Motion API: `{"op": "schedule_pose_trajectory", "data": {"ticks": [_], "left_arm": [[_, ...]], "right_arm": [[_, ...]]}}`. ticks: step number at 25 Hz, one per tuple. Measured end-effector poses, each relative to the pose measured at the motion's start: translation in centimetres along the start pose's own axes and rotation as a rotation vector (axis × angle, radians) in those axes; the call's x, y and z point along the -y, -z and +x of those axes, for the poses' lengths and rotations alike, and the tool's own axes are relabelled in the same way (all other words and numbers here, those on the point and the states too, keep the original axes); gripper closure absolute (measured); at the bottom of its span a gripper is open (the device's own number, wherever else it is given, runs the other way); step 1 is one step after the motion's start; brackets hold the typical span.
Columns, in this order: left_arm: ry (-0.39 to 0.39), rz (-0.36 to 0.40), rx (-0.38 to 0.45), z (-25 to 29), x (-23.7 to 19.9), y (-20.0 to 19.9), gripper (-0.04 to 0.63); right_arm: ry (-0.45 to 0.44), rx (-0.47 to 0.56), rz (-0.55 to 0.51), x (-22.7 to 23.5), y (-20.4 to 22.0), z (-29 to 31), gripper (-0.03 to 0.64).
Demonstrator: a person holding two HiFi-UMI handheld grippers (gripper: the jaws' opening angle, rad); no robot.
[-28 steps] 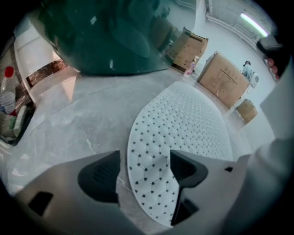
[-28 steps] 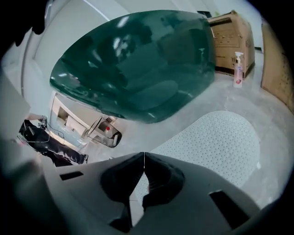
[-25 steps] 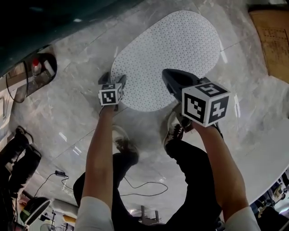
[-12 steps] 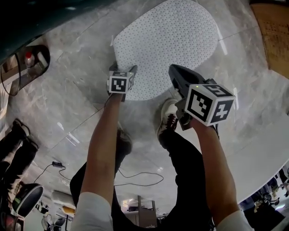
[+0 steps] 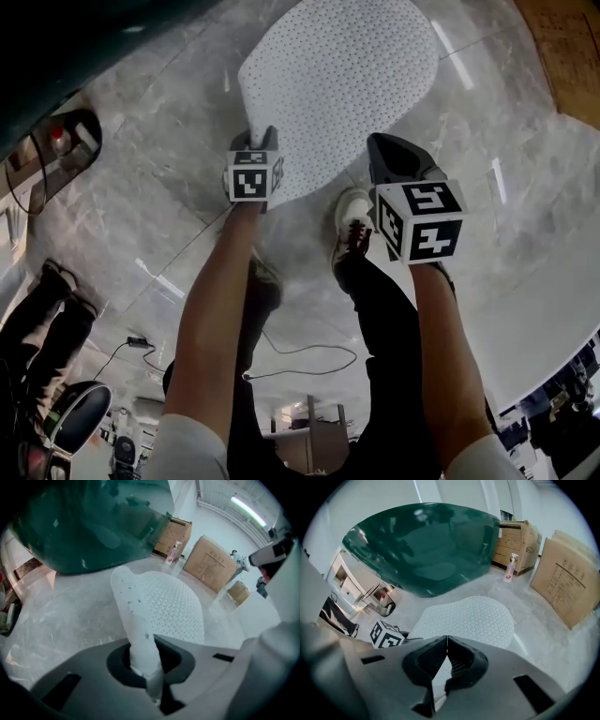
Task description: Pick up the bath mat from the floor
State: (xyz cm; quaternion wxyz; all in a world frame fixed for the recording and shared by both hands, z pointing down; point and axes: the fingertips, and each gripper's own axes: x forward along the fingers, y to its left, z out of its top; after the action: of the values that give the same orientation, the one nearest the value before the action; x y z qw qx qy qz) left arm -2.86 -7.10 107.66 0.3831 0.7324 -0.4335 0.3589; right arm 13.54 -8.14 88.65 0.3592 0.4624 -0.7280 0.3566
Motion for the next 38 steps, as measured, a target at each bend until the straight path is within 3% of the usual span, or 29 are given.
{"op": "schedule_pose_trajectory", "data": {"ticks": [4,10,14,20,23,26,32,35,38], "left_arm": [[0.063,-0.040,0.041,-3.6,3.6,-1.4,0.561],[0.154,0.030,0.049,-9.8,7.2,-3.8,0.561],[0.169,0.020,0.088,-15.0,7.2,-6.2,0.561],[0.165,0.091,0.066,-23.3,7.8,-9.2,0.561],[0.155,0.065,0.029,-27.9,7.7,-9.8,0.561],[0.151,0.093,0.004,-32.4,8.7,-10.3,0.561],[0.138,0.027,0.064,-41.2,10.3,-13.1,0.561],[0.131,0.032,0.085,-46.2,11.3,-14.7,0.561],[0.104,0.046,0.158,-52.0,11.1,-17.9,0.561]], "right_arm": [[0.006,0.016,0.069,0.6,1.3,-2.3,0.603],[0.051,-0.032,0.085,0.1,5.3,-5.0,0.603],[0.073,-0.034,0.097,-0.7,4.7,-9.3,0.603],[0.107,0.011,0.052,-1.4,-0.7,-16.2,0.603],[0.096,0.029,-0.019,-3.0,-4.6,-19.0,0.603],[0.080,0.048,-0.103,-4.5,-8.8,-22.1,0.603],[0.063,0.133,-0.234,-7.7,-17.1,-29.6,0.603],[0.054,0.158,-0.268,-9.4,-19.7,-34.1,0.603],[0.045,0.205,-0.291,-11.4,-22.9,-38.2,0.603]]}}
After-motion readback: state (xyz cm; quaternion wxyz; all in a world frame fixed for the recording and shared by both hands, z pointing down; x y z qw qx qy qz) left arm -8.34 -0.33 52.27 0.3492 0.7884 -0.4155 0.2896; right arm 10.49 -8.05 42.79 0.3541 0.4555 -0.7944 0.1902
